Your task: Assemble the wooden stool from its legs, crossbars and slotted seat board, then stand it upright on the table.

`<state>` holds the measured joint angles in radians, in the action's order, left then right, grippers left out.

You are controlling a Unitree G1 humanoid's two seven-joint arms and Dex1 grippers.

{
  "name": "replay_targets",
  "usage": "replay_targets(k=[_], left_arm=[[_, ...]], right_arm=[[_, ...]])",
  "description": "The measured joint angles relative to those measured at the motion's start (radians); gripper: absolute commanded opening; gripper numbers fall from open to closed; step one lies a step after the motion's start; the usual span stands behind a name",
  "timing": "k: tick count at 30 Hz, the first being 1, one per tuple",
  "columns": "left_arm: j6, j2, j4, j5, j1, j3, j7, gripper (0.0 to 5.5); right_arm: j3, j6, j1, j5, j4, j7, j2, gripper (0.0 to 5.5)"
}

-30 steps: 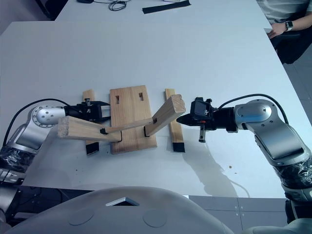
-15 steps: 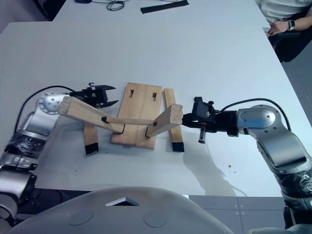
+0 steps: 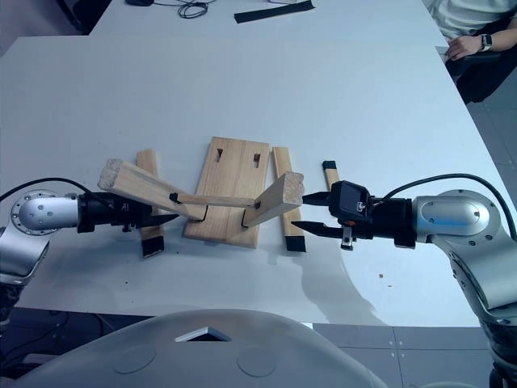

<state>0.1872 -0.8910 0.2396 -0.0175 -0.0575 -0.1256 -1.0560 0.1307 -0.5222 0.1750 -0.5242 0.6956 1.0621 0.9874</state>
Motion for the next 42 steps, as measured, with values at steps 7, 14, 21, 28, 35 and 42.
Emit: replay_targets(k=[7, 14, 21, 28, 35, 42], left_arm=[[-0.013, 0.004, 0.0, 0.0, 0.025, -0.005, 0.001, 2.46], [-0.024, 0.032, 0.006, 0.0, 0.051, -0.031, 0.002, 2.46], [-0.015, 0.033, -0.012, 0.005, 0.076, -0.038, 0.002, 2.46], [0.001, 0.036, -0.038, 0.025, 0.106, -0.052, 0.002, 2.46], [0.005, 0.037, -0.039, 0.034, 0.114, -0.064, 0.002, 2.46], [0.026, 0.037, -0.055, 0.042, 0.132, -0.07, 0.002, 2.46]], right_arm=[[-0.008, -0.009, -0.046, -0.022, 0.005, -0.012, 0.0, 1.94], [-0.019, -0.044, -0.077, -0.056, 0.02, -0.017, 0.0, 2.41], [-0.03, -0.065, -0.079, -0.063, 0.014, -0.02, 0.0, 3.66], [-0.049, -0.074, -0.132, -0.077, 0.008, -0.029, -0.002, 4.74], [-0.058, -0.088, -0.184, -0.107, 0.01, -0.043, -0.012, 5.37], [-0.079, -0.095, -0.194, -0.126, 0.01, -0.05, -0.025, 4.54]])
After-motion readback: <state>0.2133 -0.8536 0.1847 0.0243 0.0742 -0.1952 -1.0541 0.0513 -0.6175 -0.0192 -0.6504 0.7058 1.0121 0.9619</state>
